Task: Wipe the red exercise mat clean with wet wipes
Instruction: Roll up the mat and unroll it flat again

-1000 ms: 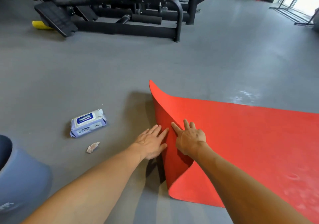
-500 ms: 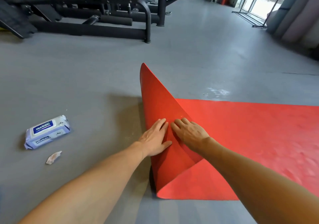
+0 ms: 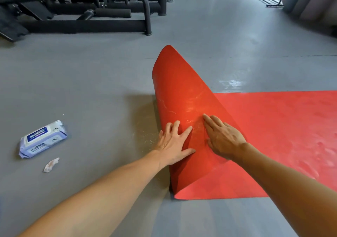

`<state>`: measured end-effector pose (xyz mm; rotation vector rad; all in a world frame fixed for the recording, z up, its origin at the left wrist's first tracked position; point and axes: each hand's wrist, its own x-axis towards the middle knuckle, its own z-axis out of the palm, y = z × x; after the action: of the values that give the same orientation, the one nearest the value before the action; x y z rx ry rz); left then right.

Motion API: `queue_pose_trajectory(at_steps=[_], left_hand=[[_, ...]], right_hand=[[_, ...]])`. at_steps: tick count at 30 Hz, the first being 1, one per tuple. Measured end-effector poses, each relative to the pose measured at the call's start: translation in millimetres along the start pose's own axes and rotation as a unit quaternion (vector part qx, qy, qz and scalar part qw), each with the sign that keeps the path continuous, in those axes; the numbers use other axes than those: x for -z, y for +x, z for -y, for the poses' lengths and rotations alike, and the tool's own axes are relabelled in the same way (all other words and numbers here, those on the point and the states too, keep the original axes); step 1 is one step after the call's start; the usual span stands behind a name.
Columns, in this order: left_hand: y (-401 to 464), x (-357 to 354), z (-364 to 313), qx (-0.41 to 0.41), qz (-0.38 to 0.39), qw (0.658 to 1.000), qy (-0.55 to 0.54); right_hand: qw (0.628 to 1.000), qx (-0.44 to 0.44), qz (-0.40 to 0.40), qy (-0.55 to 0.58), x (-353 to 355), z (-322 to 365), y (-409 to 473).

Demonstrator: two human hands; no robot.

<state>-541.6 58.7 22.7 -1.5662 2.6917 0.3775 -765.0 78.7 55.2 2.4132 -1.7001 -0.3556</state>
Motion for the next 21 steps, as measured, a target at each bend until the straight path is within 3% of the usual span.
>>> queue_pose_trajectory(at_steps=[9, 13, 17, 21], left_hand=[[23, -17, -51, -0.035, 0.002, 0.999, -0.018], [37, -32, -76, -0.067, -0.037, 0.997, -0.021], [48, -43, -100, -0.071, -0.060, 0.995, -0.025], [59, -48, -118, -0.012, -0.089, 0.993, 0.077]], right_hand=[[0.996, -0.065, -0.012, 0.057, -32, -43, -29], [0.994, -0.079, 0.005, 0.079, -51, -68, -53], [0.988, -0.015, -0.033, 0.150, -78, -83, -66], [0.980, 0.025, -0.063, 0.187, -101, -96, -78]])
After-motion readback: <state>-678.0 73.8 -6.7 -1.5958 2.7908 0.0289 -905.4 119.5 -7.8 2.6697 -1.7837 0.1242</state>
